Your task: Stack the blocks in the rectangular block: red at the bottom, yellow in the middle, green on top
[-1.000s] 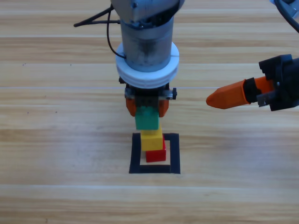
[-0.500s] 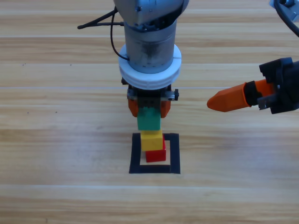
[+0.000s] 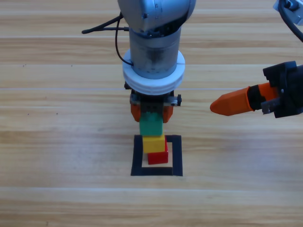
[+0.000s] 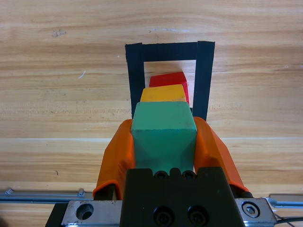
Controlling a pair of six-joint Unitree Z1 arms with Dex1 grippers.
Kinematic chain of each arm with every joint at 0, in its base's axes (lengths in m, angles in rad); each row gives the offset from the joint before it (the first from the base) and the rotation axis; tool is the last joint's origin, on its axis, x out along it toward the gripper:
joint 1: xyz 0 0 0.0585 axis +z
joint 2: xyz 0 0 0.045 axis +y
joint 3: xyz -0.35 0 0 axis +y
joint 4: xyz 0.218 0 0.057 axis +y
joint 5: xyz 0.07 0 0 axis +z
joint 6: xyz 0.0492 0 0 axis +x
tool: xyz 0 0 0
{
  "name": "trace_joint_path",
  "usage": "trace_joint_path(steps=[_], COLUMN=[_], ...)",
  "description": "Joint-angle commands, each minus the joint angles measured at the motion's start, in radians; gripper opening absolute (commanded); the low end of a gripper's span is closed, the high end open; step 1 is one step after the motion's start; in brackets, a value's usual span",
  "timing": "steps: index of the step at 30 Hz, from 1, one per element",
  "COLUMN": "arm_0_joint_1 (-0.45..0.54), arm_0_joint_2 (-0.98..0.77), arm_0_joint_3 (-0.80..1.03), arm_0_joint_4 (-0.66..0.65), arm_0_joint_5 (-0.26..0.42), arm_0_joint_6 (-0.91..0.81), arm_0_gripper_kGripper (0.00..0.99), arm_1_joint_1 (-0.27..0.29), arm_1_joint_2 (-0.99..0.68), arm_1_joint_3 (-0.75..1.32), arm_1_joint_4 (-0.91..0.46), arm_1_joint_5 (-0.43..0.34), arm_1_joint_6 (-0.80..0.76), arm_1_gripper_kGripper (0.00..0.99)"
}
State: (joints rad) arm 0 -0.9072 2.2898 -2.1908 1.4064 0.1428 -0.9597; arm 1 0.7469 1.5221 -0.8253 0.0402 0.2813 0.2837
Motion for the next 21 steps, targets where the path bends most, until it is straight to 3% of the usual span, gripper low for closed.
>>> trace_joint_path(steps=[1, 21], arm_0_joint_1=[-0.028, -0.033], arm_0_joint_2=[0.053, 0.073], arm_0_joint_3=[-0.007, -0.023], arm_0_joint_4=[0.006, 0.006], arm_0_joint_5=[0.017, 0.018], arm_0_joint_6=[-0.001, -0.002], arm_0_gripper_kGripper=[0.031, 0.031], arm_1_joint_1=[-0.026, -0.026], arm_1_joint_2=[-0.011, -0.025], arm_1_joint_3=[0.029, 0.038], arm_1_joint_4=[-0.014, -0.014], arm_1_joint_5=[0.016, 0.018], arm_1_joint_6=[-0.004, -0.003], arm_1_gripper_kGripper=[0.990, 0.990])
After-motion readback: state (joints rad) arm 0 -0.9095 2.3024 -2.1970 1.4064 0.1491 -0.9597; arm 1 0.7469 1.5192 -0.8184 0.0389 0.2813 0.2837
